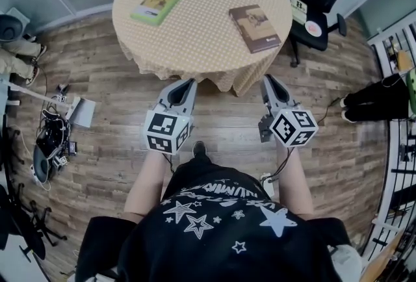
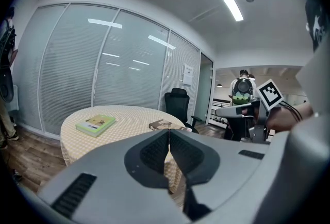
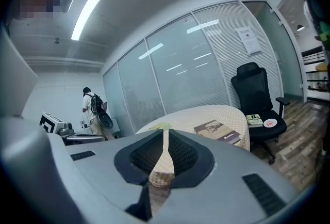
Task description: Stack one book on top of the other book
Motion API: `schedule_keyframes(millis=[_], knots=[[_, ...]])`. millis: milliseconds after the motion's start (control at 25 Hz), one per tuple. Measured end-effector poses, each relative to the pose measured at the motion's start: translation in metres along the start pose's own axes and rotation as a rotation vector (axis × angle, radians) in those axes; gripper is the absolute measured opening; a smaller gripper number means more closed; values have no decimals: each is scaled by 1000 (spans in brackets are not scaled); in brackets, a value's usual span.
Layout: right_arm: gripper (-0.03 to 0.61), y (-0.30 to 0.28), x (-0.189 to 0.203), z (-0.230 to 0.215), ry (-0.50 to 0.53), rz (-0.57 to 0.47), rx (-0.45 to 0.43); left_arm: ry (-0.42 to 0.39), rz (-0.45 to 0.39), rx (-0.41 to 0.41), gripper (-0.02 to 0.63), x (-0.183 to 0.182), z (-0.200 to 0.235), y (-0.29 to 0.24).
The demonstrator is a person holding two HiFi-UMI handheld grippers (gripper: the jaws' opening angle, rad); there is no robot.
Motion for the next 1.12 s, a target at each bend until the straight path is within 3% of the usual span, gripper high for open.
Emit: schedule_keyframes(millis=[200, 360, 680, 1120], knots=[[44, -17, -6, -5, -20, -17, 41, -1, 1, 26, 12, -10, 19, -14], [44, -24, -6, -8, -13, -19, 59, 42, 1, 47, 12, -18, 29, -26], [44, -26, -4, -44, -67, -20, 118, 12, 48, 63, 12, -19, 23, -56], [44, -88, -17, -126, -104, -26, 67, -32, 57, -6, 12, -38, 18, -126]])
Point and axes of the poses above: the fingertips, and each gripper's own axes: y backward along the fingers, z to its left, x out of its underside, the point moved 8 cm from there along y, backward along the fingers, and after that the axes turned 11 degrees about y, right-handed, at the moved point
